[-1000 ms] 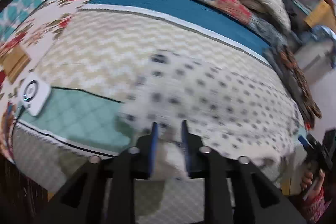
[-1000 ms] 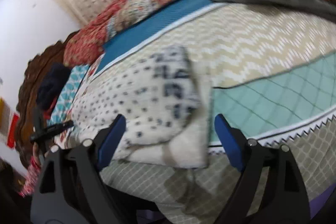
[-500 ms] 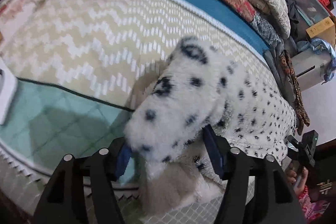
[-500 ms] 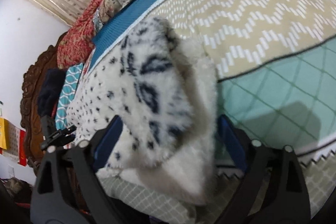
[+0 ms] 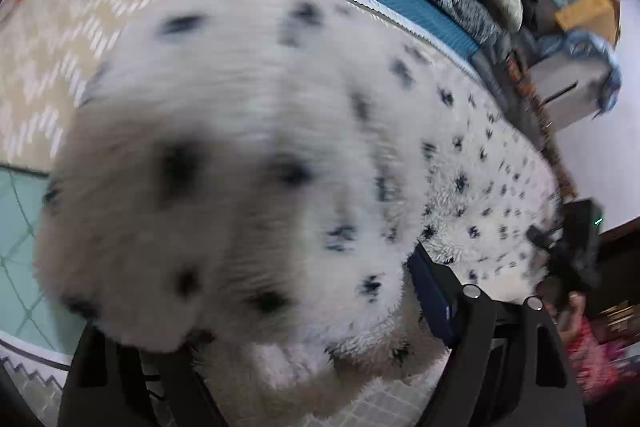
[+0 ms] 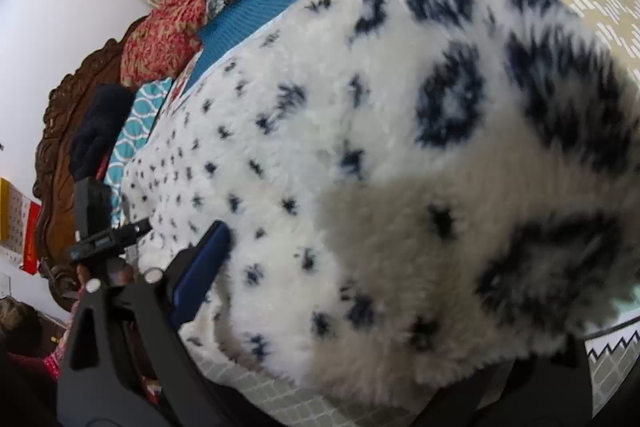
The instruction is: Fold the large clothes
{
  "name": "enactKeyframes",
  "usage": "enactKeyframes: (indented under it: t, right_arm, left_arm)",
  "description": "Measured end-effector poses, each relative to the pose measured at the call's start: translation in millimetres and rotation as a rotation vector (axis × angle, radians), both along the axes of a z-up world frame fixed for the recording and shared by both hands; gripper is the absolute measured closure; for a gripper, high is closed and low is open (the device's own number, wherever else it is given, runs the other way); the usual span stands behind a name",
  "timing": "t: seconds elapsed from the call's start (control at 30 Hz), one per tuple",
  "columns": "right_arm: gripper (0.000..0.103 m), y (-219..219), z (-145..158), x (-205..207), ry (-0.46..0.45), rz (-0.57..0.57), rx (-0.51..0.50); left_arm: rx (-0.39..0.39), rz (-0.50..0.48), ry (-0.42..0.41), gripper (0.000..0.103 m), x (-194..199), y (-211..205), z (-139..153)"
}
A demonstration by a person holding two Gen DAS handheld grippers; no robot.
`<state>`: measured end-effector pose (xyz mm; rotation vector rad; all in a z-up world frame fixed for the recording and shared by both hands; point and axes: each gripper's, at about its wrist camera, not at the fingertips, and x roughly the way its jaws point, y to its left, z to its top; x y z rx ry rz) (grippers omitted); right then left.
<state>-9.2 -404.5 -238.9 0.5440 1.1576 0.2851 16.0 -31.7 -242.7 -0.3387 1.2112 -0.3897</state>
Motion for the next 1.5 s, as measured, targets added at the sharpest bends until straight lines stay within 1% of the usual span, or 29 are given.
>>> enactKeyframes:
  t: [0.07,0.1,0.13,0.17,0.2,0.23,0.27,0.3,0.33,0.37,0.43,0.6,0.67,0.73,0.83,0.93,1.03,1.1,1.13,1.17,1.23,1.27,1.33,1.4,1.47,1.5]
  right_arm:
    - [0.010,-1,0,0,0.000,-0.008,0.005]
    - [0.011,-1,0,0,0.003,-0.009,-0.002]
    - [0.016,0,1,3,0.010,-0.010,-0.017]
    - [0.022,1,1,3,0.019,-0.009,-0.045]
    - [0.026,3,3,3,0.024,-0.005,-0.072]
    - [0.039,3,5,2,0.026,-0.002,-0.086]
    - [0.056,6,9,2,0.025,0.010,-0.079]
    - [0.064,8,12,2,0.021,0.019,-0.059]
    - [0.069,12,17,2,0.013,0.024,-0.062]
    - [0.073,20,24,1,-0.008,0.045,-0.098]
    - [0.076,32,37,-1,-0.048,0.082,-0.134]
    - [0.079,55,74,-4,-0.174,0.140,-0.144]
    - [0.079,57,84,-2,-0.205,0.151,-0.141]
    - [0.079,54,88,-3,-0.218,0.148,-0.132]
    - [0.079,42,96,-7,-0.247,0.124,-0.121]
    - [0.079,23,111,-9,-0.288,0.082,-0.120]
    - [0.079,-22,126,-14,-0.334,0.025,-0.136]
    - [0.079,-60,140,-15,-0.373,-0.029,-0.173]
    - [0.079,-79,146,-15,-0.388,-0.062,-0.187]
    - [0.079,-107,155,-13,-0.407,-0.111,-0.196]
    - [0.079,-157,171,-11,-0.442,-0.205,-0.209]
    - [0.079,-191,183,-10,-0.468,-0.266,-0.222]
    - [0.079,-238,199,-5,-0.497,-0.353,-0.252]
    - [0.079,-289,213,2,-0.515,-0.446,-0.292]
    - [0.079,-330,219,12,-0.506,-0.526,-0.335]
    - [0.079,-345,217,19,-0.492,-0.551,-0.348]
  left_arm:
    - [0.048,0.002,-0.007,0.081,-2,-7,2]
    - [0.071,0.009,-0.009,0.079,-3,-11,4]
    - [0.097,0.017,-0.013,0.073,-3,-14,6]
    - [0.129,0.022,-0.020,0.070,-5,-18,9]
    - [0.144,0.023,-0.026,0.064,-5,-22,13]
    - [0.150,0.022,-0.034,0.055,-8,-27,18]
    - [0.149,0.021,-0.039,0.051,-9,-31,22]
    - [0.148,0.018,-0.051,0.044,-12,-35,28]
    - [0.151,0.013,-0.066,0.038,-14,-39,34]
    - [0.155,0.009,-0.081,0.036,-16,-42,42]
    - [0.148,0.006,-0.106,0.032,-20,-47,53]
    - [0.072,0.036,-0.168,0.031,-30,-45,90]
    - [0.077,0.038,-0.186,0.031,-33,-46,102]
    - [0.095,0.031,-0.214,0.031,-35,-50,116]
    - [0.095,0.025,-0.266,0.031,-39,-57,140]
    - [0.099,-0.005,-0.291,0.031,-30,-78,160]
    - [0.121,-0.069,-0.312,0.031,-8,-120,182]
    - [0.136,-0.143,-0.352,0.031,20,-172,205]
    - [0.142,-0.163,-0.365,0.031,28,-188,212]
    - [0.149,-0.205,-0.388,0.031,45,-222,224]
    - [0.147,-0.270,-0.418,0.031,71,-276,242]
    - [0.140,-0.310,-0.437,0.031,91,-314,253]
    - [0.125,-0.356,-0.456,0.031,122,-369,268]
    - [0.114,-0.380,-0.472,0.031,162,-433,281]
    - [0.101,-0.390,-0.477,0.032,201,-490,288]
    - [0.103,-0.390,-0.471,0.036,217,-514,286]
